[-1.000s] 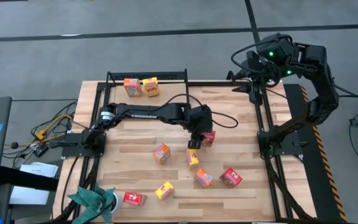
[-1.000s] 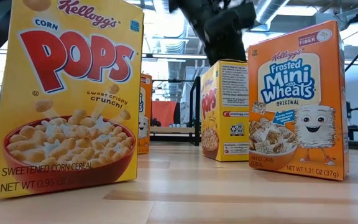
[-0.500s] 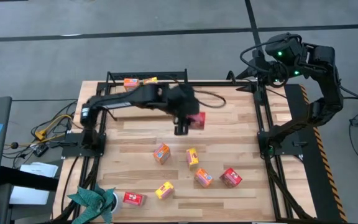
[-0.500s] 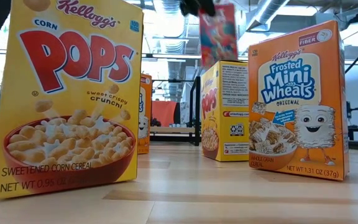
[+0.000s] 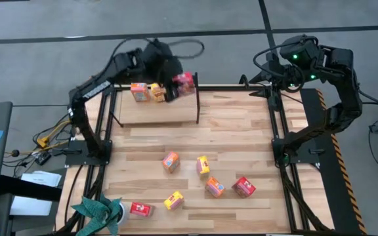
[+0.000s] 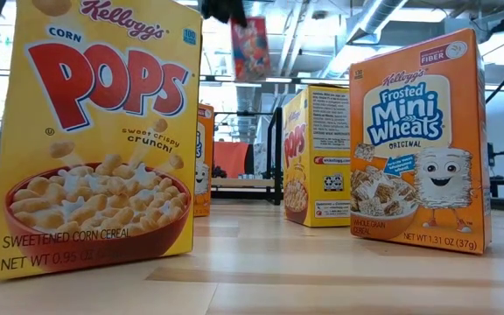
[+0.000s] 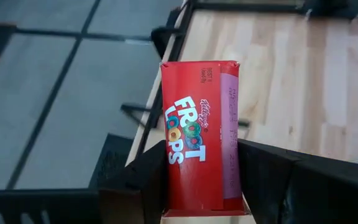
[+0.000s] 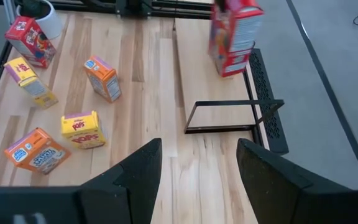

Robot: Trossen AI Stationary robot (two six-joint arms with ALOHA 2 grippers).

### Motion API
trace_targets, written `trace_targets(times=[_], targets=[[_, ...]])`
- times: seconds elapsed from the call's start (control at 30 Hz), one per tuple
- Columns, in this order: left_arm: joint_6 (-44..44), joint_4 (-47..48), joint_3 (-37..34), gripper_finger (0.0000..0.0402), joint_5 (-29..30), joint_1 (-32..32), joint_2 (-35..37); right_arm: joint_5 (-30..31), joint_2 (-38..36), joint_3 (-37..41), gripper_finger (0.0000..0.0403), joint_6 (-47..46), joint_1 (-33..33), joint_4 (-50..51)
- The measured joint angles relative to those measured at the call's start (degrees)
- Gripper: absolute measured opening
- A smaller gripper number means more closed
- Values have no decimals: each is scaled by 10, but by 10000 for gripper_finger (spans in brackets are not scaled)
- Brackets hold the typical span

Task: Stack cereal on shelf
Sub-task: Put the top red cereal box on the shelf

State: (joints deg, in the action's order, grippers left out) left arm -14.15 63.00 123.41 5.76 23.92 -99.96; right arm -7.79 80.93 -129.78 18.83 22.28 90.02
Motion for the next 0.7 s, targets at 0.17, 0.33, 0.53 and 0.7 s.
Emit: trace_targets(times=[0.17, 0.33, 0.53, 0.7], targets=[[-51, 1, 0, 158, -66, 77, -20, 2, 0, 0, 232, 10, 0, 0], [-92, -11, 0, 158, -96, 111, -62, 3, 0, 0, 232, 11, 0, 0], [-133, -13, -1, 157, -112, 125, -120, 3, 0, 0, 232, 7, 0, 0], [-147, -31, -1, 157, -130, 140, -147, 3, 0, 0, 232, 7, 0, -1]])
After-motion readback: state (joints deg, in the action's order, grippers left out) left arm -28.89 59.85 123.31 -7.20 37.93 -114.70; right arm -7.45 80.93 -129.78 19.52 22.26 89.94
